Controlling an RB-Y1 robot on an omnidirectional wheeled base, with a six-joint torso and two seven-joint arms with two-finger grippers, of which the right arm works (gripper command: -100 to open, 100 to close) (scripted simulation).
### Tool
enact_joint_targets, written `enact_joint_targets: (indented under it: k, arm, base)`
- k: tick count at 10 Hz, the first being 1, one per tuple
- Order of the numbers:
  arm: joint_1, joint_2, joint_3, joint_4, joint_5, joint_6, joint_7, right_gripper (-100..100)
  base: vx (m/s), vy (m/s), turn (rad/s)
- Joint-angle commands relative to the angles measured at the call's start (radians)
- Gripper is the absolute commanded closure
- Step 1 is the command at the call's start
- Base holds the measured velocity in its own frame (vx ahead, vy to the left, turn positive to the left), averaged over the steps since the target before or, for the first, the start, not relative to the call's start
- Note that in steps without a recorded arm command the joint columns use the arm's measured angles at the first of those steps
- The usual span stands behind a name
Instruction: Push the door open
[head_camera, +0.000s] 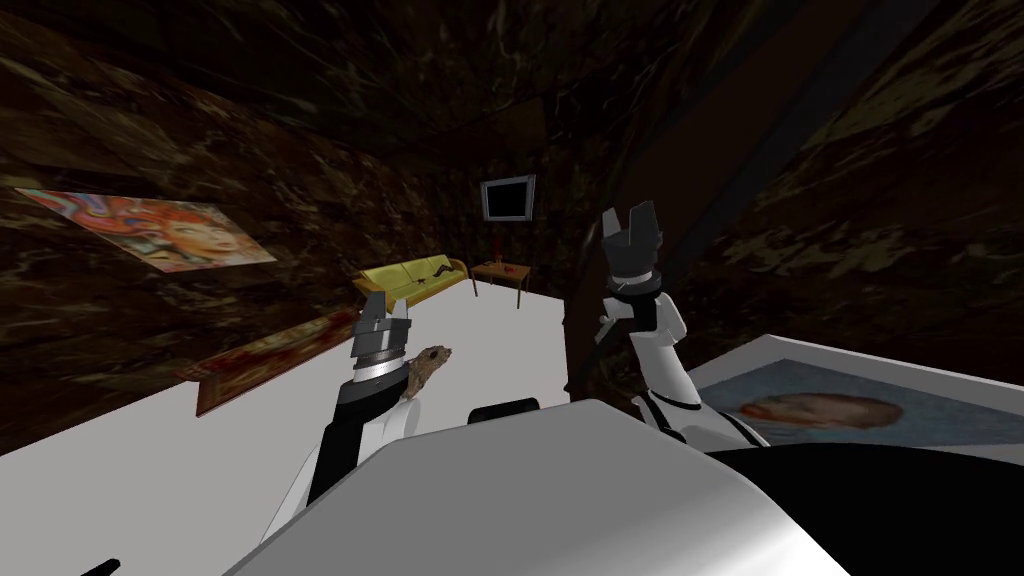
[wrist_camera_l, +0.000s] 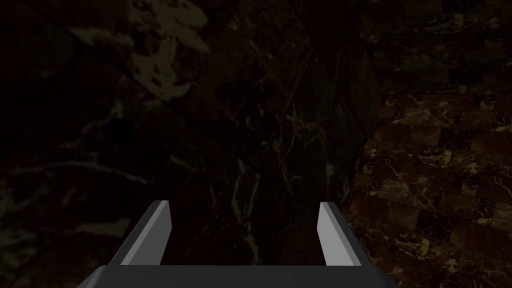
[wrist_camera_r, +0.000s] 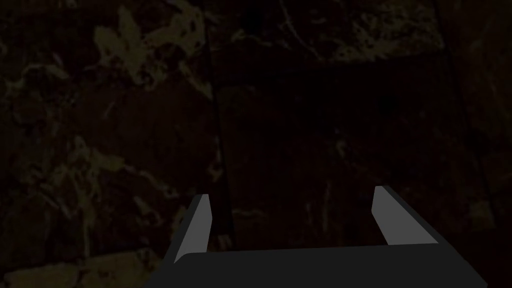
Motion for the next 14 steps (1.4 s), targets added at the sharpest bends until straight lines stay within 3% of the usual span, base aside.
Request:
enact_joint_targets:
  k: [1,3,6,12,14]
  arm:
    - [-0.037,-0.035,-0.018,0.009,0.005,-0.010,-0.017,-100]
    - [-0.072,-0.070,-0.039,0.023,0.009,-0.024,-0.033,-100]
    - [-0.142,-0.142,-0.082,0.053,0.017,-0.053,-0.065,-100]
    - [-0.249,-0.250,-0.146,0.098,0.030,-0.097,-0.113,-100]
    - [-0.297,-0.300,-0.177,0.119,0.035,-0.116,-0.135,-100]
  base:
    - [0.192,0.042,0.045]
    - [0.194,0.052,0.024]
    - [0.182,0.002,0.025]
    - [0.158,0.005,0.019]
    - [0.190,-0.003,0.017]
